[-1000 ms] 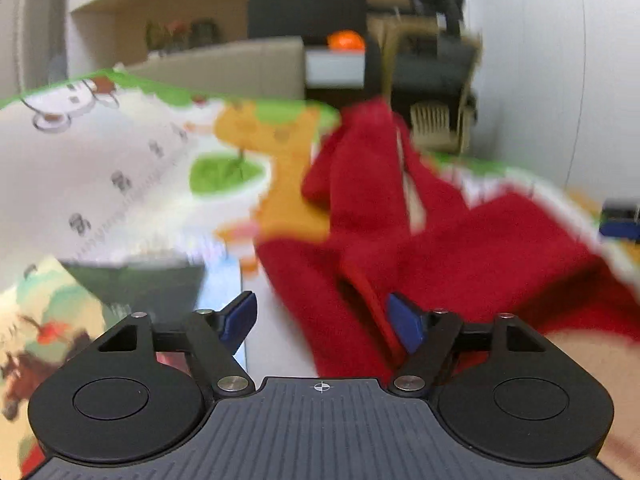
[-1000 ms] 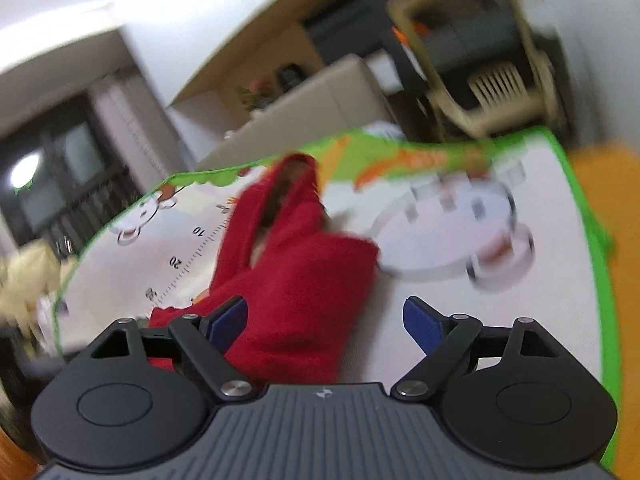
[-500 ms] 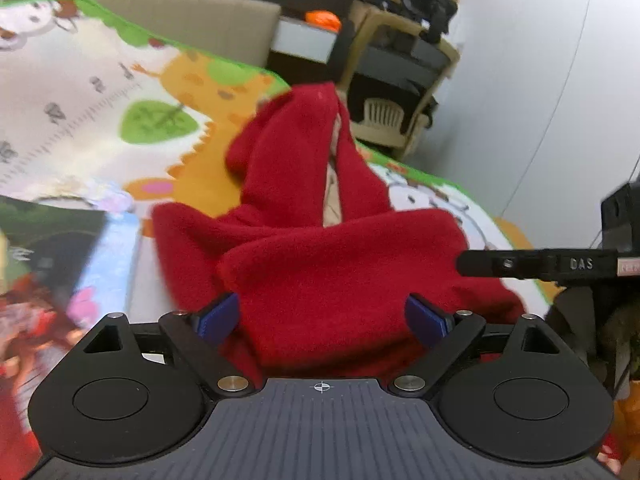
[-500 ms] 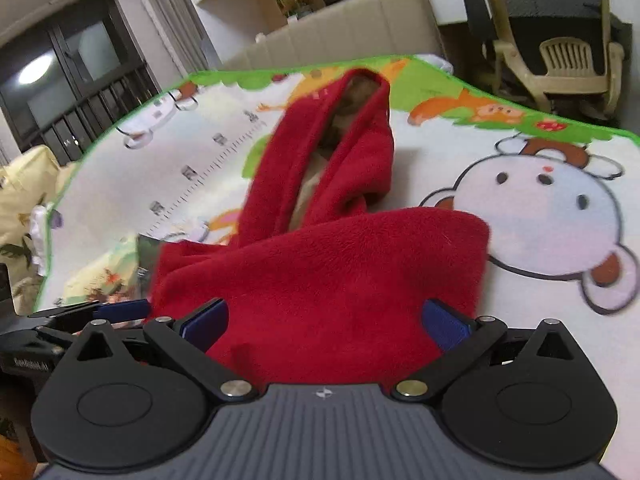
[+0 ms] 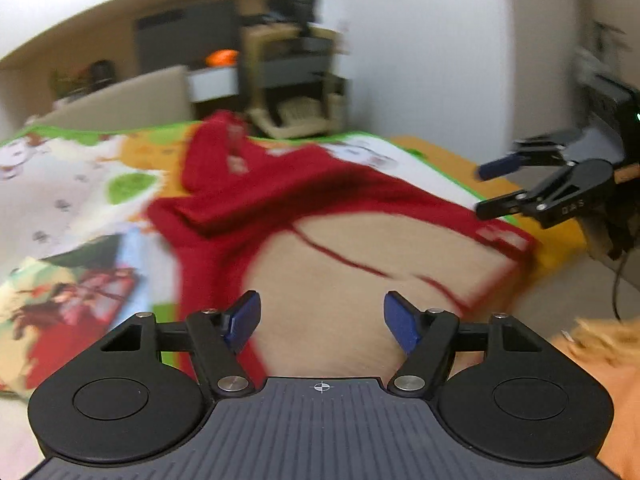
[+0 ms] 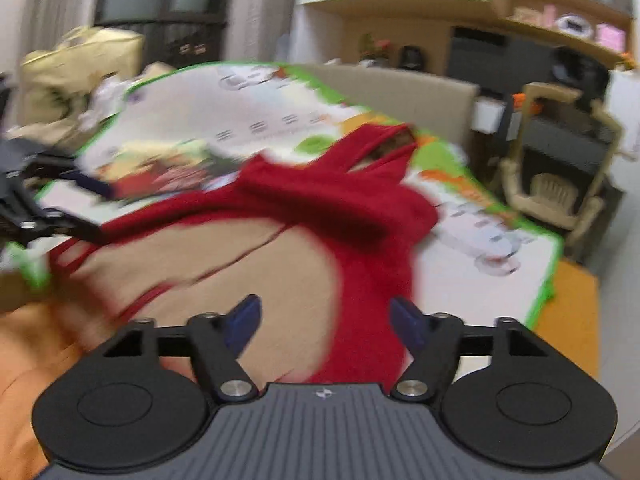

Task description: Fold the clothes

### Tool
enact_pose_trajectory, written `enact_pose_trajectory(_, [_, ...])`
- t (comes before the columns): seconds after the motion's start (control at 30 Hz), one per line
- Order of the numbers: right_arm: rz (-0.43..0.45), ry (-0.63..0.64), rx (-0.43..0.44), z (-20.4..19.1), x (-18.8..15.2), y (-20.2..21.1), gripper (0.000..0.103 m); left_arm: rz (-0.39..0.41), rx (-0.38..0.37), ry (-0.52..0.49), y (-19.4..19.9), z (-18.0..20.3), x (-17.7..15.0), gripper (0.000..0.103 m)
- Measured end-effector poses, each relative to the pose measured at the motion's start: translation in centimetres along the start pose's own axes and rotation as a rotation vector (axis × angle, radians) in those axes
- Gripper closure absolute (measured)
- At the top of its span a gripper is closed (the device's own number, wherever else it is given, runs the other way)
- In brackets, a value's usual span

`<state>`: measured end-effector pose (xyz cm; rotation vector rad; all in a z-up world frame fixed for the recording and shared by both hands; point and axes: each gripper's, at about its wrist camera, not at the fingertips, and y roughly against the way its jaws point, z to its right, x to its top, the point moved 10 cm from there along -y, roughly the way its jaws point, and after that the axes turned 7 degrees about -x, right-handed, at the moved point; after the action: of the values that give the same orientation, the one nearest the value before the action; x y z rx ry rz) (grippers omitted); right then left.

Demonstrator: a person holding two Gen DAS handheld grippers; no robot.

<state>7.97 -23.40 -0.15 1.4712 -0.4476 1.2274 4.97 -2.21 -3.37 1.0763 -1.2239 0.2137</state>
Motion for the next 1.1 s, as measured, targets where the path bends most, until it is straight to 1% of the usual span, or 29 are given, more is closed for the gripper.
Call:
enact_pose_trajectory(0.07, [-0.021,0.041,0.037,-2.1,-1.7,1.6,0.034,-0.035,-0.018,-0.075,-0.5,1.8,-1.0,0.026])
enact_pose_trajectory(0.1, [-0.032,0.061,0.056,-3.1,-2.5,2.4,0.034,-0.055,-0.011,-0.103,-0.8,2.1,-1.7,0.021])
enact_pose_trajectory(0.13, [-0.038,0.085,0.019,-3.0,-3.1,2.4,0.033,-0.074,0.02,-0.114,-1.0,1.7,-2.3,0.015])
enact_pose_trajectory(0.17, [-0.044,0.11,-0.027,-2.7,-3.6,2.2,0.033,-0.093,0.051,-0.126,-1.2,1.2,-2.9,0.014])
enact_pose_trajectory(0.2, [-0.05,0.135,-0.074,-2.5,-4.1,2.1,0.031,-0.111,0.084,-0.135,-1.3,0.6,-3.5,0.014])
enact_pose_trajectory(0.23, [-0.055,0.159,-0.121,-2.2,-4.6,2.0,0.031,-0.127,0.119,-0.128,-1.3,-0.2,-3.9,0.009])
enact_pose_trajectory(0.3, [-0.049,0.192,-0.238,-0.4,-4.6,1.6,0.03,-0.153,0.179,-0.114,-0.9,-2.3,-4.5,0.008])
enact_pose_trajectory(0.33, [-0.035,0.214,-0.289,0.3,-4.2,1.7,0.032,-0.161,0.243,-0.138,-0.3,-3.4,-4.4,0.008])
enact_pose_trajectory(0.37, [0.001,0.24,-0.349,1.3,-3.1,2.4,0.032,-0.163,0.307,-0.162,0.4,-4.5,-4.1,0.008])
enact_pose_trajectory(0.4, [0.042,0.267,-0.412,2.3,-1.8,3.2,0.032,-0.136,0.372,-0.181,1.7,-5.5,-3.1,0.008])
enact_pose_trajectory(0.47, [0.125,0.232,-0.456,3.9,1.1,5.6,0.028,-0.085,0.49,-0.212,4.2,-7.3,-1.3,0.006])
enact_pose_trajectory(0.5, [0.151,0.213,-0.458,4.3,2.0,6.6,0.027,-0.068,0.48,-0.182,4.8,-7.6,-0.9,0.005])
enact_pose_trajectory(0.53, [0.158,0.209,-0.461,4.4,2.4,7.0,0.027,-0.051,0.47,-0.152,5.4,-7.8,-0.4,0.005])
enact_pose_trajectory(0.57, [0.131,0.219,-0.457,4.2,1.7,6.7,0.027,-0.04,0.458,-0.126,5.9,-7.9,-0.2,0.005])
enact_pose_trajectory(0.6, [0.098,0.232,-0.451,4.0,0.9,6.3,0.027,-0.067,0.435,-0.124,5.5,-7.7,-1.0,0.005])
enact_pose_trajectory(0.63, [0.065,0.245,-0.446,3.8,0.0,6.0,0.027,-0.113,0.403,-0.126,4.9,-7.3,-2.3,0.005])
enact_pose_trajectory(0.67, [0.006,0.248,-0.426,3.6,-1.6,5.2,0.027,-0.155,0.372,-0.128,4.3,-6.9,-3.6,0.005])
enact_pose_trajectory(0.7, [-0.052,0.236,-0.389,3.3,-3.4,4.7,0.027,-0.183,0.348,-0.131,4.0,-6.5,-4.7,0.005])
enact_pose_trajectory(0.73, [-0.089,0.219,-0.351,3.0,-4.9,4.5,0.027,-0.211,0.323,-0.134,3.8,-6.1,-5.8,0.005])
enact_pose_trajectory(0.8, [-0.113,0.196,-0.291,2.3,-6.5,4.9,0.025,-0.26,0.278,-0.137,3.4,-5.3,-7.8,0.005])
enact_pose_trajectory(0.83, [-0.113,0.188,-0.289,2.3,-6.8,5.3,0.019,-0.247,0.271,-0.12,3.8,-5.3,-7.9,0.005])
enact_pose_trajectory(0.87, [-0.11,0.179,-0.291,2.4,-7.0,5.8,0.017,-0.232,0.27,-0.092,4.0,-5.7,-7.8,0.004])
enact_pose_trajectory(0.97, [-0.114,0.147,-0.335,3.7,-7.2,5.6,0.015,-0.207,0.272,-0.036,3.8,-6.6,-7.7,0.003])
enact_pose_trajectory(1.03, [-0.115,0.144,-0.33,3.5,-7.3,5.3,0.015,-0.21,0.271,-0.035,3.5,-6.4,-7.6,0.004])
enact_pose_trajectory(1.07, [-0.117,0.158,-0.328,3.4,-7.3,4.8,0.015,-0.211,0.281,-0.043,3.5,-6.4,-7.7,0.003])
enact_pose_trajectory(1.1, [-0.107,0.146,-0.317,3.2,-7.2,4.6,0.015,-0.211,0.29,-0.049,3.5,-6.3,-7.7,0.003])
